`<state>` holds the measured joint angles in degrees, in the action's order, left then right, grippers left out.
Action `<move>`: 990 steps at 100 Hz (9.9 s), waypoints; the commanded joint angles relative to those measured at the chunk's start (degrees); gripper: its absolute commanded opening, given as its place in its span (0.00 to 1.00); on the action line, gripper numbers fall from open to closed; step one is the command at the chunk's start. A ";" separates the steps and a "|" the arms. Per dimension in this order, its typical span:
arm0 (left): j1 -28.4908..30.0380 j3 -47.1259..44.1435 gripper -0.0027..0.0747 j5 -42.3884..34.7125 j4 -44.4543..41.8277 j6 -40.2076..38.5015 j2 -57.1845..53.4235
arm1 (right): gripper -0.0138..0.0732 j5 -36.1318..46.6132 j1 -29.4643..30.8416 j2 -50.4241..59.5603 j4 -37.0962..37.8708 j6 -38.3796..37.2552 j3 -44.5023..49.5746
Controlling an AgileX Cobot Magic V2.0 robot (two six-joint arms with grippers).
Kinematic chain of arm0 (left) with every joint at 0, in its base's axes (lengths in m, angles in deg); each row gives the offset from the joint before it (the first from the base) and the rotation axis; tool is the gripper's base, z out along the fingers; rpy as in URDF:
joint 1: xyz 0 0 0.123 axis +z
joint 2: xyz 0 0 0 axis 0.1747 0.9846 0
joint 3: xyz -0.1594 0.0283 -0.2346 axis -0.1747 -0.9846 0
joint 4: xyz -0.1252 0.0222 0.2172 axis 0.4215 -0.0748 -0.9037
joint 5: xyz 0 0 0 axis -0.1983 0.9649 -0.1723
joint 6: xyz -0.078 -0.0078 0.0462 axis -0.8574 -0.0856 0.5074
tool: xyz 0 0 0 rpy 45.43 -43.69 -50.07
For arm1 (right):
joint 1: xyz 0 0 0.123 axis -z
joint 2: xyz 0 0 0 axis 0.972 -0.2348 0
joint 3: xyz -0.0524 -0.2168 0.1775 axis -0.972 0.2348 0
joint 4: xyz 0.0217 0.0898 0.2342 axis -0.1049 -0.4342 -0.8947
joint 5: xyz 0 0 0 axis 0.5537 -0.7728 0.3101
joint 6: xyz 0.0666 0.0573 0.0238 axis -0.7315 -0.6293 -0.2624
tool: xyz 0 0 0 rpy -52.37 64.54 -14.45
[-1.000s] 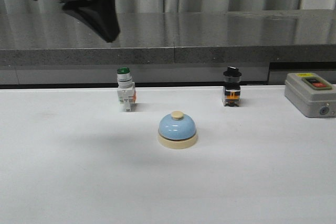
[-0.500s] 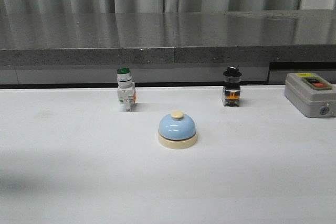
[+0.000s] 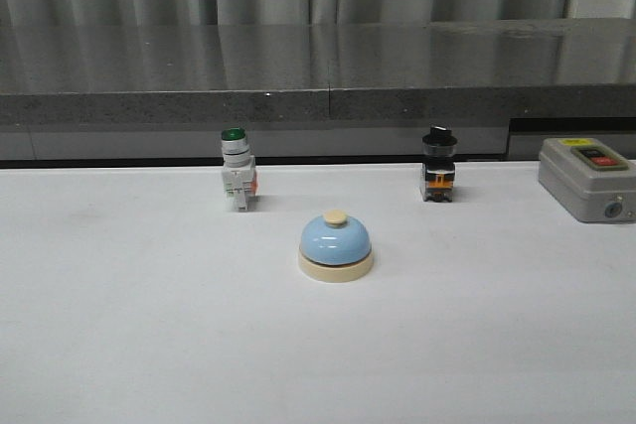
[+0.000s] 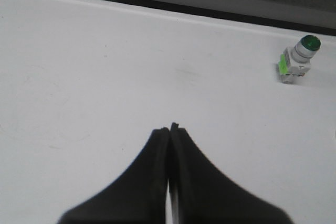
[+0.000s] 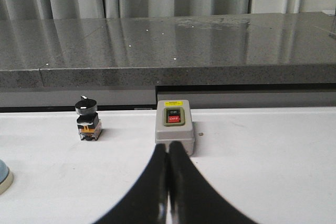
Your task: Place and press bell with both arms
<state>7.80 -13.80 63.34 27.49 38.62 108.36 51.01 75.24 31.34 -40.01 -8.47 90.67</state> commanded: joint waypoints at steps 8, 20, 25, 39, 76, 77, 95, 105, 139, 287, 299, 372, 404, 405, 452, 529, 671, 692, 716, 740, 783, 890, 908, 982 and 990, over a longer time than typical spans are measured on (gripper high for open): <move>0.01 -2.16 0.01 -6.73 0.89 -0.44 -6.76 | 0.09 4.73 0.35 0.94 0.26 0.17 -0.83; 0.01 -3.41 0.01 -6.79 0.89 -0.33 -11.16 | 0.09 4.73 0.35 0.94 0.26 0.17 -0.83; 0.01 -3.81 0.01 -5.59 0.89 -0.25 -12.58 | 0.09 4.73 0.35 0.94 0.26 0.17 -0.83; 0.01 -3.81 0.01 1.31 1.15 -0.25 -15.59 | 0.09 4.73 0.35 0.94 0.26 0.17 -0.83; 0.01 -6.02 0.01 4.69 -3.76 -0.25 -24.16 | 0.09 4.73 0.35 0.94 0.26 0.17 -0.83; 0.01 -6.19 0.01 4.67 -3.76 -0.25 -24.40 | 0.09 4.73 0.35 0.94 0.26 0.17 -0.83; 0.01 -14.96 0.01 -9.17 -4.23 0.06 -29.64 | 0.09 4.73 0.35 0.94 0.26 0.17 -0.83; 0.01 -22.18 0.01 -24.32 -4.37 0.06 -31.47 | 0.09 4.73 0.35 0.94 0.26 0.17 -0.83; 1.01 -34.24 0.01 -31.83 -5.34 0.06 -43.68 | 0.09 4.73 0.35 0.94 0.26 0.17 -0.83; 1.29 -35.87 0.01 -30.35 -5.35 0.06 -47.23 | 0.09 -14.47 0.35 -5.25 0.21 0.17 -18.00; 1.29 -35.87 0.01 -30.35 -5.35 0.06 -47.23 | 0.09 -21.01 0.35 -9.66 0.21 0.17 -22.38; 1.29 -35.87 0.01 -30.35 -5.35 0.06 -47.23 | 0.09 -25.89 -6.55 -44.44 -4.57 3.22 -41.65; 1.29 -35.87 0.01 -30.35 -5.35 0.06 -47.23 | 0.09 -26.31 -16.32 -60.85 -5.25 3.40 -50.69; 1.29 -35.87 0.01 -30.35 -5.35 0.06 -47.23 | 0.09 -26.31 -16.67 -61.60 -5.26 3.40 -51.18; 1.29 -35.87 0.01 -30.35 -5.35 0.06 -47.23 | 0.09 -29.23 -25.93 -83.37 -8.72 11.60 -68.45; 1.29 -35.87 0.01 -30.35 -5.35 0.06 -47.23 | 0.09 -45.40 -31.92 -109.53 -8.51 11.60 -91.96; 1.29 -35.87 0.01 -30.35 -5.35 0.06 -47.23 | 0.09 -46.70 -18.65 -91.61 -3.97 5.78 -77.87; 1.29 -35.87 0.01 -30.35 -5.35 0.06 -47.23 | 0.09 -45.52 -11.73 -84.69 -3.97 5.39 -71.42; 1.29 -35.87 0.01 -30.35 -5.35 0.06 -47.23 | 0.09 -43.85 -4.94 -77.29 -3.97 5.28 -64.80; 1.29 -35.87 0.01 -30.35 -5.35 0.06 -47.23 | 0.09 -41.01 -1.96 -70.29 -3.97 3.06 -57.36; 1.29 -35.87 0.01 -30.35 -5.35 0.06 -47.23 | 0.09 -31.44 -1.89 -54.98 -3.97 3.06 -43.67; 1.29 -35.87 0.01 -30.35 -5.35 0.06 -47.23 | 0.09 -21.12 -1.89 -2.51 -3.39 3.06 -16.64; 1.29 -35.87 0.01 -30.30 -5.35 0.06 -47.23 | 0.09 -18.79 -1.96 0.78 0.16 3.06 -15.10; 1.29 -35.87 0.01 -30.30 -5.35 0.06 -47.23 | 0.09 5.02 -1.96 0.79 -1.37 3.06 -0.83; 1.29 -35.87 0.01 -30.30 -5.35 0.06 -47.23 | 0.09 5.29 -1.96 0.79 -1.37 3.06 -0.83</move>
<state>8.93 -47.27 37.56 22.05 38.62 62.83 50.89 72.96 31.30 -41.46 -5.48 90.72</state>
